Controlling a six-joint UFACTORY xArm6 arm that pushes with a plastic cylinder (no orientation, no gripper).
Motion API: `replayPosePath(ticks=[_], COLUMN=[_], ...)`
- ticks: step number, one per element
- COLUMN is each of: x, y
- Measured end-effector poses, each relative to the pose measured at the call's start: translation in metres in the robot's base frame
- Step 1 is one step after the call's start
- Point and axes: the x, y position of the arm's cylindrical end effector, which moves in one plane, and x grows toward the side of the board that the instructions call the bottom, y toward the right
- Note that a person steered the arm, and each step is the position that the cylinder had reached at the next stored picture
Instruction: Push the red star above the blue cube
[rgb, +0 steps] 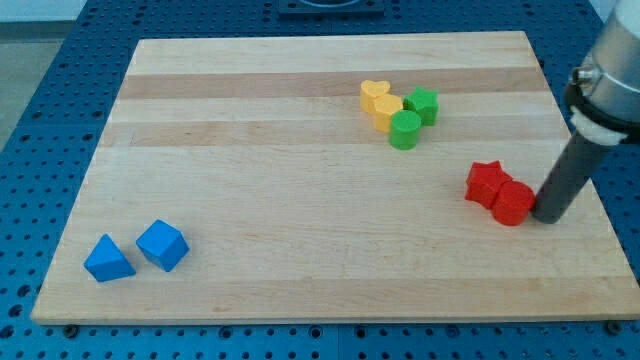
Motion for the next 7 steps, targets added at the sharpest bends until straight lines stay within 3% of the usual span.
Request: replayPosePath(ticks=[2,7], x=[-0.008,-0.02], y=[-0.038,-0.205])
